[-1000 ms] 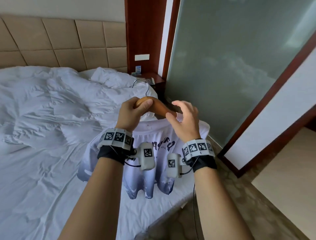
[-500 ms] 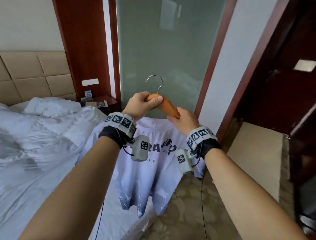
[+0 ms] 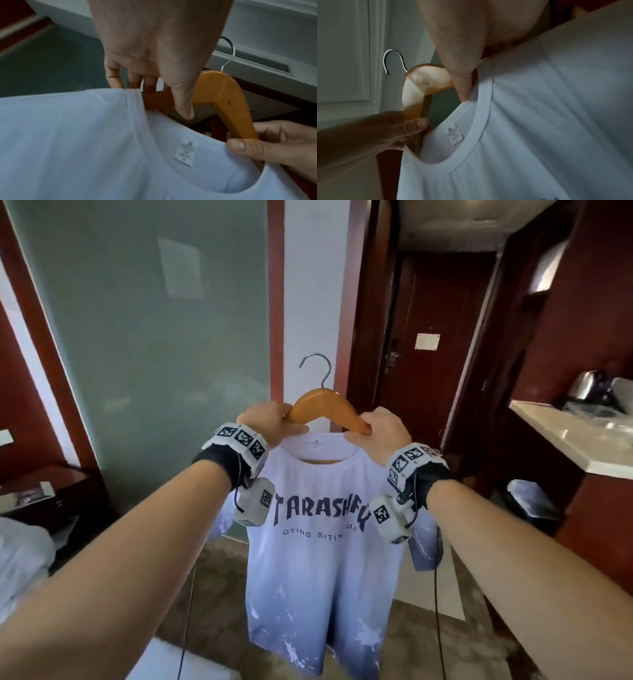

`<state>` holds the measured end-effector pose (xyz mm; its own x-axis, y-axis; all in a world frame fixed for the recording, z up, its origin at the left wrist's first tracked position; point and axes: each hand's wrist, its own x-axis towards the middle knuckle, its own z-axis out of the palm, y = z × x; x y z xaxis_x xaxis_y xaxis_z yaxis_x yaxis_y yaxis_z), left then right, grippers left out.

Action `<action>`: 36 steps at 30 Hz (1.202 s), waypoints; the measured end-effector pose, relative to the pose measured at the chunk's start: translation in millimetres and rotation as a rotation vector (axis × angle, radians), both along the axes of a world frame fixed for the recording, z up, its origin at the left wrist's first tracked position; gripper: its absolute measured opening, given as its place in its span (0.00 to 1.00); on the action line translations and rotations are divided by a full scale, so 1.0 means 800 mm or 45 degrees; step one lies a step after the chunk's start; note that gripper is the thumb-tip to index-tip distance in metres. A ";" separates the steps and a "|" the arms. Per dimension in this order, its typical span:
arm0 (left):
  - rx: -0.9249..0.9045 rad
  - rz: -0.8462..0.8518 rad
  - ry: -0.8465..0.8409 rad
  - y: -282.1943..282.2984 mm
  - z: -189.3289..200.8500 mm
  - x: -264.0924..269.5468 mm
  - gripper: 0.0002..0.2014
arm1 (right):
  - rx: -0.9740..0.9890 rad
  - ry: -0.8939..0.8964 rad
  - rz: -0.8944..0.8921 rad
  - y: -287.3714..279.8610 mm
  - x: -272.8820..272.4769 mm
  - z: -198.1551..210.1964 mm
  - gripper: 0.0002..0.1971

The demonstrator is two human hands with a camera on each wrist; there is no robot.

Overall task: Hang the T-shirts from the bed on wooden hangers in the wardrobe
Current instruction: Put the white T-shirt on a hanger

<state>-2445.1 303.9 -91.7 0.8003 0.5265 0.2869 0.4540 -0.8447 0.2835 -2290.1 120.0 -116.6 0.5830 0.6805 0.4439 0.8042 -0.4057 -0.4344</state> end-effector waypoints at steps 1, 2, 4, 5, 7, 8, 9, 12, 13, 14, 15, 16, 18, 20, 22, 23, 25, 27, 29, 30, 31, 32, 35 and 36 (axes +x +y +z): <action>0.021 -0.034 0.007 0.002 0.002 0.027 0.18 | -0.072 -0.059 -0.045 -0.005 0.023 0.006 0.13; 0.034 -0.071 0.005 0.003 0.004 0.053 0.17 | -0.138 -0.105 -0.085 -0.010 0.044 0.014 0.14; 0.038 -0.144 -0.027 0.008 0.008 0.110 0.16 | -0.224 -0.146 -0.155 -0.014 0.090 0.028 0.17; 0.028 -0.174 -0.040 0.010 0.010 0.136 0.17 | -0.254 -0.146 -0.181 -0.016 0.111 0.035 0.17; 0.017 -0.232 -0.053 0.013 0.019 0.190 0.17 | -0.316 -0.149 -0.247 -0.017 0.154 0.049 0.16; 0.015 -0.263 -0.050 0.017 0.024 0.217 0.17 | -0.350 -0.154 -0.282 -0.016 0.175 0.056 0.16; 0.014 -0.301 -0.039 0.020 0.029 0.246 0.17 | -0.384 -0.166 -0.317 -0.016 0.197 0.062 0.15; 0.016 -0.422 -0.034 0.028 0.047 0.329 0.16 | -0.451 -0.218 -0.447 -0.018 0.259 0.081 0.13; 0.024 -0.464 -0.042 0.031 0.052 0.355 0.16 | -0.460 -0.236 -0.479 -0.019 0.278 0.085 0.13; 0.030 -0.500 -0.047 0.031 0.056 0.376 0.16 | -0.465 -0.241 -0.500 -0.021 0.294 0.087 0.13; 0.035 -0.534 -0.049 0.031 0.059 0.402 0.15 | -0.469 -0.237 -0.520 -0.023 0.314 0.089 0.13; 0.041 -0.564 -0.046 0.029 0.062 0.426 0.14 | -0.474 -0.225 -0.537 -0.025 0.333 0.089 0.14; 0.031 -0.618 -0.029 0.026 0.066 0.475 0.13 | -0.480 -0.183 -0.575 -0.031 0.373 0.089 0.13; 0.000 -0.678 -0.024 0.022 0.070 0.526 0.13 | -0.463 -0.148 -0.611 -0.036 0.415 0.088 0.13; -0.024 -0.742 -0.024 0.020 0.074 0.580 0.13 | -0.387 -0.121 -0.656 -0.040 0.459 0.087 0.13; -0.027 -0.767 -0.018 0.020 0.074 0.608 0.13 | -0.356 -0.109 -0.673 -0.041 0.483 0.086 0.13; -0.019 -0.797 0.014 0.020 0.074 0.665 0.15 | -0.352 -0.090 -0.684 -0.043 0.532 0.082 0.12; -0.007 -0.809 0.058 0.021 0.070 0.725 0.18 | -0.368 -0.077 -0.682 -0.042 0.586 0.077 0.10; 0.002 -0.807 0.072 0.022 0.067 0.784 0.19 | -0.371 -0.080 -0.691 -0.042 0.645 0.075 0.07; 0.014 -0.805 0.073 0.022 0.067 0.814 0.19 | -0.389 -0.090 -0.700 -0.042 0.676 0.076 0.07; 0.025 -0.801 0.074 0.022 0.068 0.845 0.18 | -0.416 -0.101 -0.707 -0.041 0.705 0.078 0.07; 0.039 -0.799 0.068 0.022 0.070 0.874 0.18 | -0.438 -0.122 -0.709 -0.041 0.735 0.081 0.07; 0.056 -0.782 0.032 0.028 0.084 0.962 0.16 | -0.469 -0.187 -0.692 -0.036 0.828 0.102 0.09; 0.049 -0.777 0.019 0.031 0.090 0.990 0.15 | -0.469 -0.196 -0.688 -0.034 0.859 0.110 0.09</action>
